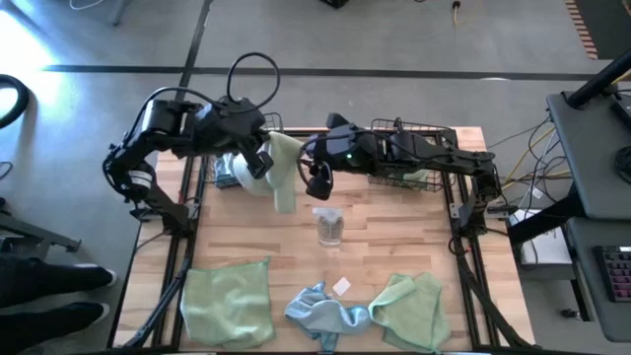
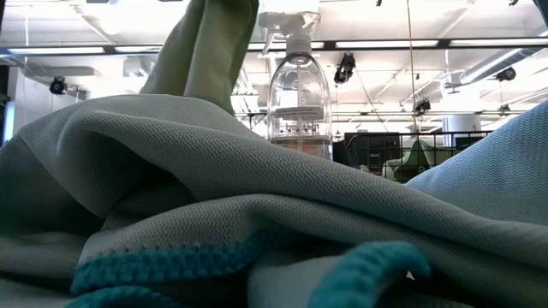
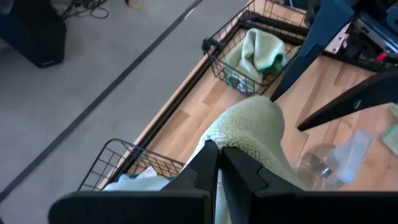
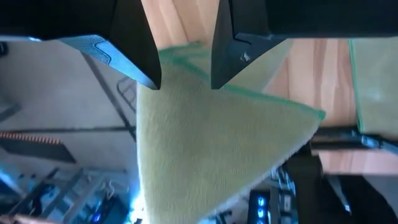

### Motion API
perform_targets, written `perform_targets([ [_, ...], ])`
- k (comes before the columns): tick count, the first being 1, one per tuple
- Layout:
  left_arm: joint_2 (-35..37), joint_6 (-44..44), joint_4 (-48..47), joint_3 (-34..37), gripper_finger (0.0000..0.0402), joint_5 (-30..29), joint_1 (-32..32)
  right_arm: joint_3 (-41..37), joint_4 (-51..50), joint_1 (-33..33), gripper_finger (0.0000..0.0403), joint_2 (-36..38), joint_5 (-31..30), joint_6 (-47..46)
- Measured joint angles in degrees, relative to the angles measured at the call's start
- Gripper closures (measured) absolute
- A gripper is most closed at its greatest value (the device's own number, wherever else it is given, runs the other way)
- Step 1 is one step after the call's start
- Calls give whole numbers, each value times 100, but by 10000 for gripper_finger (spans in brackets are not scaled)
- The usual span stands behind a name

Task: Sort microfiber towel by color & place in baskets
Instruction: Put the green towel into the right wire basket

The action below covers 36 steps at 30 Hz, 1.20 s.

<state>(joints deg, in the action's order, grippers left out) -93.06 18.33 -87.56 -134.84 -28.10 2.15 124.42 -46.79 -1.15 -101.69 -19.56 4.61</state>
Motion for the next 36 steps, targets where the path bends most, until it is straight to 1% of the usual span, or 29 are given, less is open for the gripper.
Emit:
perform_targets([
  [12, -39, 15, 10, -10, 401, 15, -19, 0, 552, -16, 266, -46, 1, 210],
  [15, -39, 23, 73, -10, 401, 78, -39, 0, 565, -31, 266, -111, 1, 324],
  [20, -39, 37, 121, -10, 401, 349, -68, 0, 588, -37, 266, -162, 0, 440],
  [28, -39, 37, 126, -10, 401, 358, -72, 186, 780, -35, 266, -159, -3, 609],
  [36, -39, 68, 147, -10, 401, 362, -71, 195, 837, -37, 266, -153, -3, 958],
])
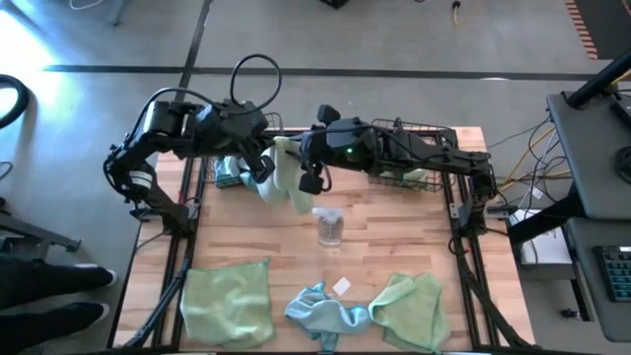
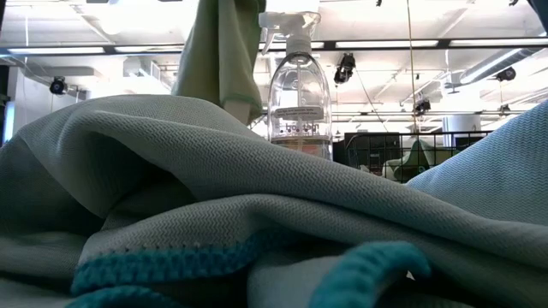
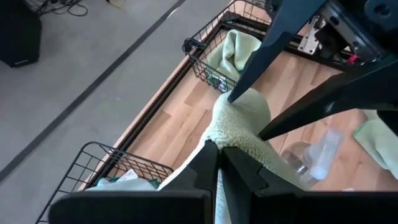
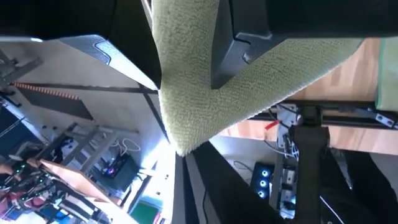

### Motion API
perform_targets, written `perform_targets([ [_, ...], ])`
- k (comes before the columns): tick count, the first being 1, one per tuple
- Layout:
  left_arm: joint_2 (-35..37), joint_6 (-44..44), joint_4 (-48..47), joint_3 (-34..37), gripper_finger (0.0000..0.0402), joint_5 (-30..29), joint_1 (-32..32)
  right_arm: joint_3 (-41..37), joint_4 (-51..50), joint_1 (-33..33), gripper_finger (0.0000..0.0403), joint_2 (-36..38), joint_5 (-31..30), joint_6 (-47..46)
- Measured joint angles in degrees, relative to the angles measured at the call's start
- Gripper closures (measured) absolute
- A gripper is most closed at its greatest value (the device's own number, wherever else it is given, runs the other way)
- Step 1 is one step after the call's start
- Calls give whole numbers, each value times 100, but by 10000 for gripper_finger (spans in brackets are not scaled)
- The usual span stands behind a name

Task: Sort microfiber towel by color & place in baskets
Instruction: Put the green towel into the right wire basket

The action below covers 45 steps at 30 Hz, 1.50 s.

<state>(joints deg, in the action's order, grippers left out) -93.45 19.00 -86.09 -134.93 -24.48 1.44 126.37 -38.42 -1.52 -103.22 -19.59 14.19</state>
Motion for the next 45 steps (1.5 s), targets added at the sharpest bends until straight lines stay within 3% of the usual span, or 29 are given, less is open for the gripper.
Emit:
perform_targets([
  [11, 0, 79, 361, 0, 401, 600, -102, 0, 139, -2, 266, 0, 2, 1],
  [25, -3, -48, 445, 0, 401, 602, -203, 0, 139, -2, 270, 0, 4, -56],
  [38, -4, -50, 445, 0, 401, 602, -204, -2, 116, 0, 386, 0, 9, 0],
  [45, -4, -147, 414, -2, 401, 602, -204, -2, 115, 0, 393, 0, 9, -2],
])
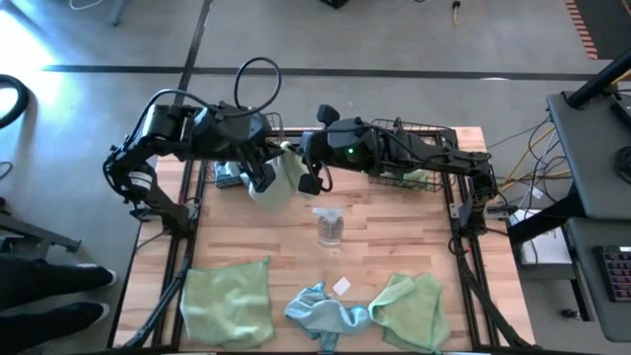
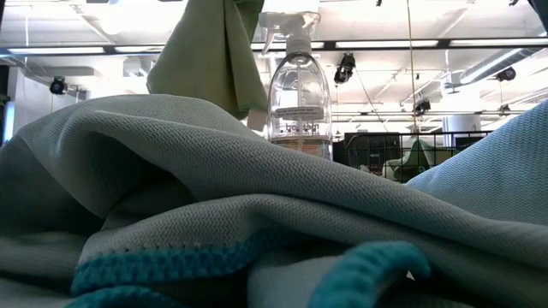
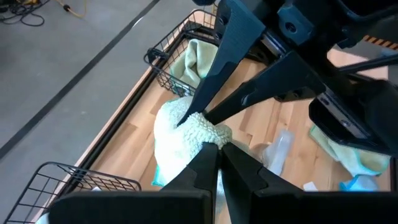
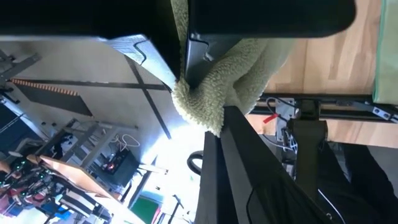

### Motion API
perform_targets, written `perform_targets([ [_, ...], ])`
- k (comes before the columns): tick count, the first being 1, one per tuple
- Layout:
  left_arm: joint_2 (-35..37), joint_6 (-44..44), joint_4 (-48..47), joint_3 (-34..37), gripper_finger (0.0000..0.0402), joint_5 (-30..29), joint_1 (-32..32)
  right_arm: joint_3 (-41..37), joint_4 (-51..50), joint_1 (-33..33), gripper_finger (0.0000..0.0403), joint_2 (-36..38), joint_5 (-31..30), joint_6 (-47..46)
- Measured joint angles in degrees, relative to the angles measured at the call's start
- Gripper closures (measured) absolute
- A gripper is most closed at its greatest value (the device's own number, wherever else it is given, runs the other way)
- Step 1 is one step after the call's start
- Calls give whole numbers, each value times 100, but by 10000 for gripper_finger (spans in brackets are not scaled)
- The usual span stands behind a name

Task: Sort microfiber towel by color & place in baskets
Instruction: Put the green towel into the right wire basket

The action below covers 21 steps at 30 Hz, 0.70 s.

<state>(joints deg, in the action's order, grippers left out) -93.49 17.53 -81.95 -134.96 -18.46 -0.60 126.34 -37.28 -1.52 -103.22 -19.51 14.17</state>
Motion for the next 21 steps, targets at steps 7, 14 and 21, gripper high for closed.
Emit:
perform_targets([
  [7, 0, -157, -11, 0, 389, 4, 0, 0, -15, -2, 393, 0, -2, -4],
  [14, 0, -157, -22, 0, 350, 7, -2, 0, -17, -2, 393, 0, -2, -8],
  [21, 0, -207, -165, 0, 313, 7, -2, -2, -20, -2, 393, 0, -2, -10],
])
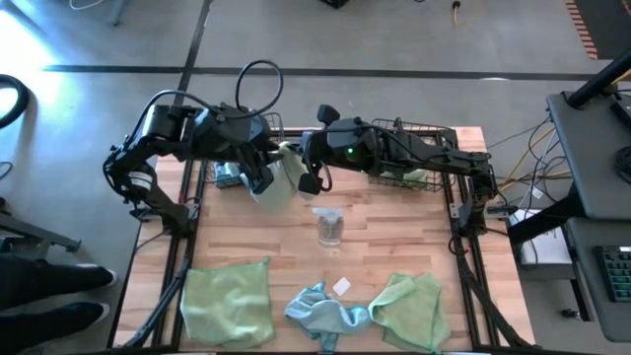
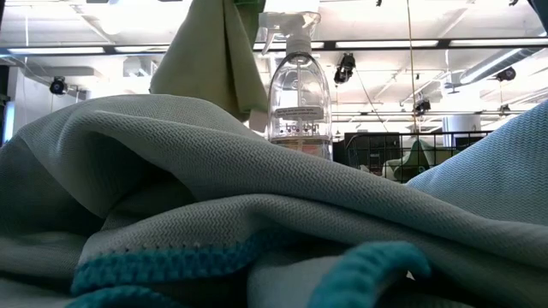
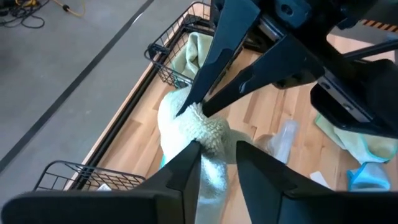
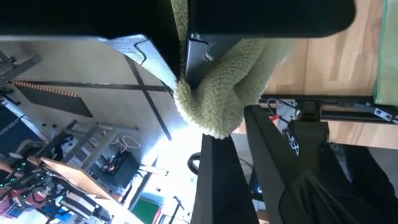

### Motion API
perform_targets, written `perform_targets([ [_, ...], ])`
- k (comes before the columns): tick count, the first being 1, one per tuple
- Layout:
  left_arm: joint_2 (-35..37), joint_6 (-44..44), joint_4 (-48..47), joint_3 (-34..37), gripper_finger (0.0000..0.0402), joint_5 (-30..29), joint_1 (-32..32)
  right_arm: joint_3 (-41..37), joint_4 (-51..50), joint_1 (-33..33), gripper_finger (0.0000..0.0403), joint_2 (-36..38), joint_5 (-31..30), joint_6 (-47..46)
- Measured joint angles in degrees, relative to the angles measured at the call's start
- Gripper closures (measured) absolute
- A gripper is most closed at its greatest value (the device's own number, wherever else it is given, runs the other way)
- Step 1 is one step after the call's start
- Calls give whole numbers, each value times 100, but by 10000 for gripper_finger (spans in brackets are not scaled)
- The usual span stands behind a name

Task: Sort microfiber towel by color & place in baskets
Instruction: Put the green towel into the right wire basket

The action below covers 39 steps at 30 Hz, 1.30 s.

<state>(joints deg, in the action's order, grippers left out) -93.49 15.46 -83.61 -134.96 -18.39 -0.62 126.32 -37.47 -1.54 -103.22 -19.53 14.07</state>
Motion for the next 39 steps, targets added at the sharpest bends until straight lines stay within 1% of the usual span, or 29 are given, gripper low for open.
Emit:
perform_targets([
  [3, 0, -71, -52, 1, 304, 0, 0, 0, 0, 0, 394, 0, 0, -9],
  [6, 0, -418, -45, 2, 296, -1, 0, 0, 0, 0, 394, 0, -1, -9],
  [9, 0, -559, -46, 2, 289, -2, 0, 0, -1, 0, 394, 0, 0, 0],
  [17, 1, -437, -199, 4, 280, -2, 1, -4, -104, 0, 394, 41, -31, 6],
  [23, 20, -400, -617, 7, 280, -4, 1, -4, -443, 0, 394, 250, -467, 4],
  [30, 66, -412, -644, 9, 280, -4, 2, -4, -1312, 0, 394, 520, -586, -371],
  [39, 280, -398, -643, 9, 280, -4, 0, -4, -2501, 0, 394, 1027, -1606, -1043],
])
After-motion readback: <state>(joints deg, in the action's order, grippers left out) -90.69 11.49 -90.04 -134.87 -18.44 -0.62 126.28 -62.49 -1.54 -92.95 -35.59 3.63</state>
